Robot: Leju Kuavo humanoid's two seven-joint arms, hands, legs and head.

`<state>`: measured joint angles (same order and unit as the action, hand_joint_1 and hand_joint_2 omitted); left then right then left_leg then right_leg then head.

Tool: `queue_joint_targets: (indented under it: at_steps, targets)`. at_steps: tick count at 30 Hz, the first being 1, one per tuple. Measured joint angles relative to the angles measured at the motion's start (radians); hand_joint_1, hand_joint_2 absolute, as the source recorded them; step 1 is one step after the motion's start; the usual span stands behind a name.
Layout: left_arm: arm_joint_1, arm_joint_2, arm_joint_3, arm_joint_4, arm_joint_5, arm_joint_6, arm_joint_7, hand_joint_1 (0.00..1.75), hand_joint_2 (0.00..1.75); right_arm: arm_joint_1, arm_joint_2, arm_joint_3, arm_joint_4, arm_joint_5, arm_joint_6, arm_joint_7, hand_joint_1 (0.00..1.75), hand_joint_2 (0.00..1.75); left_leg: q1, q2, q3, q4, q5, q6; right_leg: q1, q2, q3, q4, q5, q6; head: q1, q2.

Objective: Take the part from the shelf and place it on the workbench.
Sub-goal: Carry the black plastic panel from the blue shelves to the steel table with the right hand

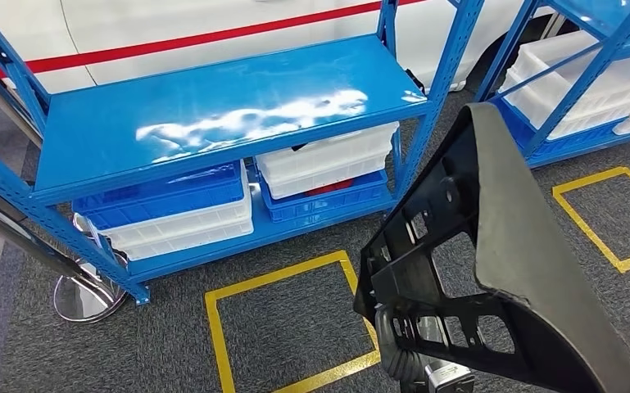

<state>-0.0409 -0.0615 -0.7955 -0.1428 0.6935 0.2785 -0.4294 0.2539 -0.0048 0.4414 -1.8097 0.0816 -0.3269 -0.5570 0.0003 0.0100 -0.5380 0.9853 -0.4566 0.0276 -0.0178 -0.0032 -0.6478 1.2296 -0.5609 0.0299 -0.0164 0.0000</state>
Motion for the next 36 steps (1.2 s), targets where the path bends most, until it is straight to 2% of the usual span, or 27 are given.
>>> queue_joint_targets:
  at_steps: [2, 3, 4, 7, 8, 10, 12, 13, 14, 15, 17, 18, 19, 22, 23, 24, 25, 27, 28, 29, 30, 31, 33, 34, 36]
  targets:
    - [-0.001, -0.001, 0.0, 0.0, -0.001, 0.0, 0.002, 0.0, 1.75, -0.001, 0.0, 0.0, 0.0, 0.0, 0.0, 0.0, 1.75, 1.75, -0.001, -0.001, -0.014, 0.017, 0.0, -0.007, 0.0, 0.001, 0.084, -0.139, 0.041, -0.006, 0.0, 0.0]
    - [-0.001, -0.002, -0.001, 0.0, -0.002, 0.0, 0.003, 0.0, 1.75, -0.001, 0.0, 0.0, 0.0, 0.0, 0.0, 0.0, 1.75, 1.75, -0.003, -0.001, -0.02, 0.025, 0.0, -0.012, 0.0, 0.002, 0.107, -0.182, 0.05, -0.011, 0.0, 0.0]
    - [-0.002, -0.002, -0.003, 0.0, -0.005, 0.001, 0.005, 0.0, 1.75, -0.001, -0.001, 0.001, 0.0, -0.001, -0.001, 0.0, 1.75, 1.75, -0.005, -0.001, -0.025, 0.029, 0.001, -0.017, 0.002, 0.003, 0.114, -0.2, 0.051, -0.018, -0.001, 0.0]
    - [-0.001, -0.001, -0.014, 0.0, -0.014, 0.006, 0.01, 0.0, 1.75, 0.0, -0.001, 0.002, 0.0, -0.003, -0.005, 0.001, 1.75, 1.75, -0.003, -0.002, -0.033, 0.035, 0.003, -0.035, 0.004, 0.003, 0.105, -0.203, 0.065, -0.041, -0.001, 0.0]
    - [-0.001, -0.001, -0.017, 0.0, -0.016, 0.009, 0.012, 0.0, 1.75, 0.0, -0.001, 0.003, 0.0, -0.004, -0.009, 0.001, 1.75, 1.75, -0.002, -0.002, -0.04, 0.05, -0.012, -0.042, 0.003, 0.002, 0.102, -0.205, 0.07, -0.049, -0.002, 0.0]
    - [-0.001, -0.001, -0.023, 0.0, -0.017, 0.014, 0.019, 0.0, 1.75, 0.001, 0.0, 0.006, 0.0, -0.004, -0.023, 0.001, 1.75, 1.75, 0.003, -0.003, -0.076, 0.141, -0.08, -0.052, 0.002, -0.001, 0.091, -0.207, 0.08, -0.059, -0.002, 0.0]
    - [-0.001, -0.001, -0.028, 0.0, -0.019, 0.017, 0.026, 0.0, 1.75, 0.003, 0.0, 0.006, 0.001, -0.006, -0.044, 0.0, 1.75, 1.75, 0.006, -0.003, -0.122, 0.269, -0.15, -0.06, 0.003, -0.002, 0.076, -0.205, 0.089, -0.062, -0.002, 0.0]
    - [-0.001, -0.001, -0.031, 0.0, -0.02, 0.018, 0.03, 0.0, 1.75, 0.005, 0.0, 0.006, 0.002, -0.013, -0.057, -0.001, 1.75, 1.75, 0.007, -0.003, -0.129, 0.303, -0.161, -0.061, 0.004, -0.002, 0.069, -0.204, 0.093, -0.061, -0.002, 0.0]
    - [-0.001, -0.001, -0.035, 0.0, -0.021, 0.019, 0.034, 0.0, 1.75, 0.007, 0.0, 0.004, 0.004, -0.022, -0.067, -0.004, 1.75, 1.75, 0.007, -0.003, -0.117, 0.298, -0.153, -0.061, 0.005, -0.002, 0.063, -0.203, 0.097, -0.06, -0.002, 0.0]
    - [-0.001, -0.001, -0.04, 0.0, -0.023, 0.021, 0.038, 0.0, 1.75, 0.009, 0.0, 0.0, 0.005, -0.031, -0.076, -0.006, 1.75, 1.75, 0.007, -0.003, -0.084, 0.251, -0.127, -0.058, 0.005, -0.001, 0.059, -0.201, 0.1, -0.058, -0.002, 0.0]
    - [-0.002, -0.001, -0.047, 0.0, -0.023, 0.024, 0.045, 0.0, 1.75, 0.011, 0.001, -0.015, 0.008, -0.042, -0.082, -0.008, 1.75, 1.75, 0.005, -0.004, 0.004, 0.104, -0.074, -0.049, 0.006, 0.0, 0.055, -0.199, 0.105, -0.052, -0.002, 0.0]
    - [-0.003, -0.001, -0.049, 0.0, -0.024, 0.024, 0.048, 0.0, 1.75, 0.011, 0.001, -0.024, 0.01, -0.042, -0.083, -0.008, 1.75, 1.75, 0.003, -0.004, 0.033, 0.049, -0.06, -0.044, 0.006, 0.0, 0.053, -0.198, 0.108, -0.047, -0.002, 0.0]
    - [-0.004, 0.0, -0.052, 0.0, -0.025, 0.024, 0.051, 0.0, 1.75, 0.011, 0.002, -0.032, 0.011, -0.042, -0.083, -0.008, 1.75, 1.75, 0.0, -0.004, 0.047, 0.018, -0.055, -0.039, 0.006, 0.0, 0.052, -0.198, 0.112, -0.042, -0.002, 0.0]
    - [-0.004, 0.0, -0.06, 0.0, -0.027, 0.024, 0.057, 0.0, 1.75, 0.011, 0.004, -0.052, 0.017, -0.043, -0.083, -0.008, 1.75, 1.75, -0.003, -0.004, 0.045, 0.003, -0.045, -0.023, 0.003, -0.001, 0.049, -0.199, 0.12, -0.023, -0.001, 0.0]
    - [-0.004, 0.0, -0.063, 0.0, -0.027, 0.024, 0.057, 0.0, 1.75, 0.011, 0.004, -0.058, 0.018, -0.043, -0.083, -0.009, 1.75, 1.75, -0.002, -0.003, 0.044, -0.003, -0.037, -0.016, 0.003, 0.0, 0.044, -0.189, 0.11, -0.017, -0.001, 0.0]
    - [-0.005, 0.0, -0.064, 0.0, -0.027, 0.024, 0.057, 0.0, 1.75, 0.011, 0.004, -0.063, 0.018, -0.043, -0.083, -0.009, 1.75, 1.75, 0.001, -0.002, 0.042, -0.008, -0.028, -0.009, 0.002, 0.001, 0.032, -0.163, 0.087, -0.013, 0.0, 0.0]
    - [-0.005, 0.0, -0.066, 0.0, -0.027, 0.024, 0.058, 0.0, 1.75, 0.011, 0.004, -0.068, 0.019, -0.043, -0.084, -0.009, 1.75, 1.75, 0.002, 0.0, 0.038, -0.011, -0.021, -0.005, 0.002, 0.002, 0.011, -0.114, 0.052, -0.01, 0.0, 0.0]
    - [-0.005, 0.0, -0.067, 0.0, -0.027, 0.024, 0.058, 0.0, 1.75, 0.012, 0.004, -0.075, 0.023, -0.043, -0.084, -0.009, 1.75, 1.75, 0.0, 0.001, 0.023, -0.008, -0.013, 0.0, 0.002, 0.002, -0.042, 0.017, -0.021, -0.004, 0.0, 0.0]
    - [-0.005, 0.0, -0.068, 0.0, -0.027, 0.024, 0.058, 0.0, 1.75, 0.013, 0.004, -0.077, 0.026, -0.043, -0.084, -0.009, 1.75, 1.75, 0.0, 0.001, 0.016, -0.005, -0.011, 0.0, 0.002, 0.002, -0.057, 0.063, -0.037, -0.002, 0.0, 0.0]
    - [-0.005, 0.0, -0.069, 0.0, -0.027, 0.024, 0.058, 0.0, 1.75, 0.013, 0.004, -0.08, 0.028, -0.043, -0.084, -0.009, 1.75, 1.75, -0.001, 0.001, 0.01, -0.001, -0.009, 0.0, 0.002, 0.002, -0.055, 0.073, -0.034, -0.001, 0.0, 0.0]
    - [-0.005, 0.0, -0.071, 0.0, -0.027, 0.024, 0.058, 0.0, 1.75, 0.013, 0.004, -0.082, 0.03, -0.043, -0.084, -0.009, 1.75, 1.75, 0.0, 0.0, 0.006, 0.003, -0.009, -0.001, 0.001, 0.002, -0.031, 0.041, -0.012, -0.001, 0.0, 0.0]
    - [-0.005, -0.001, -0.072, 0.0, -0.027, 0.024, 0.058, 0.0, 1.75, 0.013, 0.004, -0.083, 0.031, -0.043, -0.084, -0.009, 1.75, 1.75, 0.0, 0.0, 0.003, 0.009, -0.01, -0.002, 0.001, 0.002, 0.009, -0.024, 0.019, -0.002, 0.0, 0.0]
    - [-0.006, -0.001, -0.073, 0.0, -0.028, 0.024, 0.058, 0.0, 1.75, 0.012, 0.005, -0.084, 0.031, -0.043, -0.084, -0.009, 1.75, 1.75, -0.003, -0.001, -0.004, 0.022, -0.013, -0.01, 0.001, 0.002, 0.08, -0.149, 0.056, -0.01, 0.0, 0.0]
    - [-0.006, -0.001, -0.073, 0.0, -0.028, 0.024, 0.058, 0.0, 1.75, 0.012, 0.005, -0.084, 0.032, -0.043, -0.084, -0.009, 1.75, 1.75, -0.005, -0.002, -0.008, 0.027, -0.013, -0.015, 0.002, 0.003, 0.095, -0.182, 0.062, -0.016, 0.0, 0.0]
    - [-0.006, -0.001, -0.074, 0.0, -0.031, 0.023, 0.062, 0.0, 1.75, 0.013, 0.006, -0.087, 0.033, -0.048, -0.084, -0.008, 1.75, 1.75, -0.007, -0.002, -0.014, 0.031, -0.01, -0.027, 0.006, 0.004, 0.093, -0.192, 0.065, -0.029, -0.001, 0.0]
